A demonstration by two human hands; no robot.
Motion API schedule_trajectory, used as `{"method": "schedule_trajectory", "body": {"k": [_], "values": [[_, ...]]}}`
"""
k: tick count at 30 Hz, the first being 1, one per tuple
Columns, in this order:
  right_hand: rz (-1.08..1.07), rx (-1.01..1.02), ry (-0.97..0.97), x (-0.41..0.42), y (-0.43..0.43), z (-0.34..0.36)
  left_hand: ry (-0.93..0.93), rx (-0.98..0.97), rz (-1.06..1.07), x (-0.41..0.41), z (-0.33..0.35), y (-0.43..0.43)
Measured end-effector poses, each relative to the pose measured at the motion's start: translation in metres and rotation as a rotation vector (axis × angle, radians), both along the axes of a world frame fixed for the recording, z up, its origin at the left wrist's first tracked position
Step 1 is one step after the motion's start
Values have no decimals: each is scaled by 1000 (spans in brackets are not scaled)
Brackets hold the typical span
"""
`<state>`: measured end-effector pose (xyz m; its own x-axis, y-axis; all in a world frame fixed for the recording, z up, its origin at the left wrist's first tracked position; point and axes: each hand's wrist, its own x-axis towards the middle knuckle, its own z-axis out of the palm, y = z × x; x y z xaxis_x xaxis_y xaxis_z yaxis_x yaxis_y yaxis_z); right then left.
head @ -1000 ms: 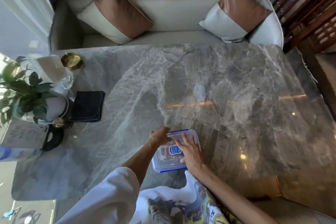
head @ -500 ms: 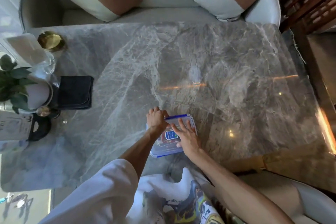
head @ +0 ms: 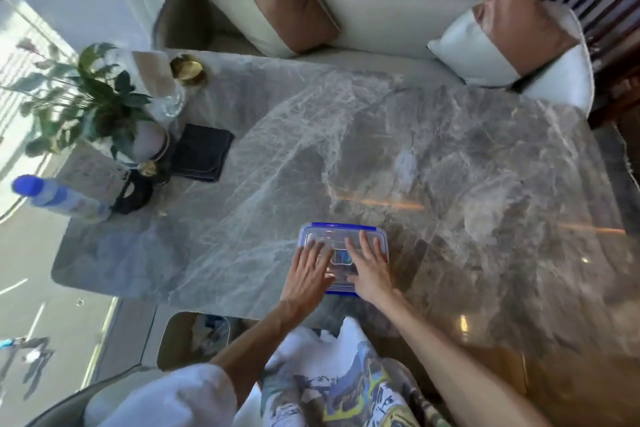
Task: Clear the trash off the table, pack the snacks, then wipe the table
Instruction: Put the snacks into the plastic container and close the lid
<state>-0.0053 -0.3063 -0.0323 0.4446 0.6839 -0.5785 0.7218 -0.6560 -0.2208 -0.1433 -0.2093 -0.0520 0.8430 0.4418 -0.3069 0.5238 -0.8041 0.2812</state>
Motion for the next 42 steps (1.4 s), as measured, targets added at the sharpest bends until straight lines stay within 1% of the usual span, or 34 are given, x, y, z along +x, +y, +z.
{"method": "schedule_trajectory", "body": {"k": [1, 3, 4, 6, 9, 10, 13, 18, 20, 22, 24, 26, 27, 29, 32, 39, 42], "values": [[4, 34, 21, 0, -2, -1, -13, 15, -36, -14, -2, -6], [-3, 97, 97, -1, -10, -3, 52, 58, -137, -32, -4, -13], [11, 120, 123, -2, -16, -5, 75, 114, -170, -36, -5, -15], [104, 102, 118, -2, -30, -10, 121, 185, -200, -34, -4, -16], [229, 40, -15, -4, -41, -19, 184, 246, -166, -27, -2, -22], [226, 53, -66, -7, -41, -20, 188, 268, -159, -25, -1, -24], [200, 148, -199, -11, -39, -20, 213, 229, -172, -23, 3, -25], [302, 202, -333, -12, -50, -13, 191, 227, -181, -25, 3, -28], [339, 158, -307, -14, -46, -11, 194, 244, -184, -27, -2, -28], [344, 194, -317, -13, -43, -16, 157, 299, -175, -27, -11, -27], [385, 170, -304, -10, -45, -20, 118, 335, -170, -25, -13, -27], [390, 112, -296, -7, -50, -20, 141, 301, -163, -24, -7, -27], [414, 92, -282, -5, -53, -20, 160, 299, -168, -23, -5, -27], [493, 70, -220, 3, -53, -22, 224, 235, -194, -23, -3, -25], [531, 67, -157, 11, -51, -20, 218, 164, -207, -25, -4, -16], [388, 156, -36, 12, -50, -19, 177, 100, -181, -27, -5, -11], [360, 164, -41, 11, -50, -19, 188, 82, -163, -23, -4, -11]]}}
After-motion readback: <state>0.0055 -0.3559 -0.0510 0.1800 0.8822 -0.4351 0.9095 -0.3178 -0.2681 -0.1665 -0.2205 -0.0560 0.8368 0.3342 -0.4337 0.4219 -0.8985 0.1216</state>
